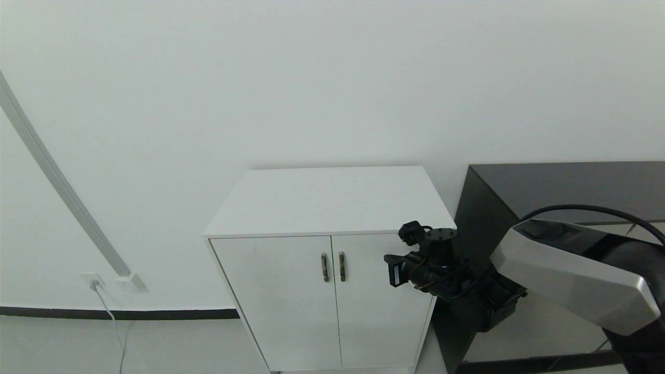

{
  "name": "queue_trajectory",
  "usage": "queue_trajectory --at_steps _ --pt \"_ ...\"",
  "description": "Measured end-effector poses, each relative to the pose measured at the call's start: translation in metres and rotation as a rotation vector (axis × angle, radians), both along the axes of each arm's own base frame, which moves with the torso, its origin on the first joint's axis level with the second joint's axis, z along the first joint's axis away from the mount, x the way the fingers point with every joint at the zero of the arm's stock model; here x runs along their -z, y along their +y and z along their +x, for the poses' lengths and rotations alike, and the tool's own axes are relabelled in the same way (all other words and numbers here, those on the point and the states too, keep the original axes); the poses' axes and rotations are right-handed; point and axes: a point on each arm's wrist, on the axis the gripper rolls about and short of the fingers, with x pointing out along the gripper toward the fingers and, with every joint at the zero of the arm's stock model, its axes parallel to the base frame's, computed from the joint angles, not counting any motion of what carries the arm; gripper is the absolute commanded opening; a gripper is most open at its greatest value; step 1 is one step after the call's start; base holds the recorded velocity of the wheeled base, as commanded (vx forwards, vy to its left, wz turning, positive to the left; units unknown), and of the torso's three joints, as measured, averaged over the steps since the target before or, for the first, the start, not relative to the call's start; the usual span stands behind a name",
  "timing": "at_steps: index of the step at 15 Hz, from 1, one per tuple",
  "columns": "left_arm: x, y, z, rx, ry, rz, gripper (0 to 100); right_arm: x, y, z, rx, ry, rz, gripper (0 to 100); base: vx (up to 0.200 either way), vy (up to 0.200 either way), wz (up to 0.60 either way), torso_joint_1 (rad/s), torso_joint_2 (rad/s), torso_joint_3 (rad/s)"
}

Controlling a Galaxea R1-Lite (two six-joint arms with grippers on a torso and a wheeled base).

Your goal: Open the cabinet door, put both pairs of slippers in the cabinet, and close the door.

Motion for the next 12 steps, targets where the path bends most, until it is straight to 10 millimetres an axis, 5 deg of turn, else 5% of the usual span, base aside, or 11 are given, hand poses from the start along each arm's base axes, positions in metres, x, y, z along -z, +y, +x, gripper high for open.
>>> queue_trajectory --at_steps 5,12 --pt "0.0 0.0 0.0 0.0 0.0 -0.001 0 -0.011 -0.035 -0.047 0.02 -0.009 0.005 0 0.0 0.0 0.0 0.0 0.0 0.0" --pt "0.0 0.0 0.0 -0.002 0.0 -0.001 0 -0.041 -0.118 -0.123 0.185 -0.029 -0.006 0 0.0 0.0 0.0 0.0 0.0 0.0"
